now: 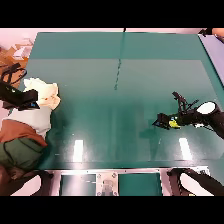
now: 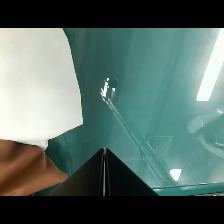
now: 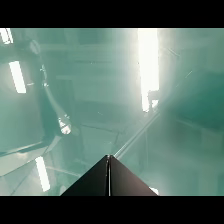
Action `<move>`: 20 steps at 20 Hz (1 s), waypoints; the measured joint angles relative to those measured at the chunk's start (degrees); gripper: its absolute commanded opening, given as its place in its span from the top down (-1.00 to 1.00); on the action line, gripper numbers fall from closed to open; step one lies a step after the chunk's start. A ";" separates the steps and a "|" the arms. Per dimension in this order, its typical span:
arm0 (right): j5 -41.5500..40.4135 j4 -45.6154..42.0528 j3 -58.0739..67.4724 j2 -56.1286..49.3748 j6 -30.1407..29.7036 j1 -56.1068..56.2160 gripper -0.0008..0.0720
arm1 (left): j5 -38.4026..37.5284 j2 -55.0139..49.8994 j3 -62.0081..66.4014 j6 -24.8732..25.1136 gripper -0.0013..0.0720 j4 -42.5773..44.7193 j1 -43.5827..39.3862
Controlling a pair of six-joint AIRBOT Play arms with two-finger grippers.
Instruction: Fold the shirts.
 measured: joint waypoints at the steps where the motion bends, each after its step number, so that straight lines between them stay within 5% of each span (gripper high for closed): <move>1: 0.00 0.00 0.00 0.00 0.00 0.00 0.95 | 0.02 0.00 0.00 0.00 0.89 0.02 0.00; 19: 0.00 0.00 0.00 0.00 0.00 0.00 0.95 | 1.16 0.00 -0.02 0.02 0.89 0.00 0.00; 20: 0.00 0.00 0.00 0.00 0.00 0.00 0.95 | 3.21 0.00 -0.02 0.13 0.55 0.02 0.00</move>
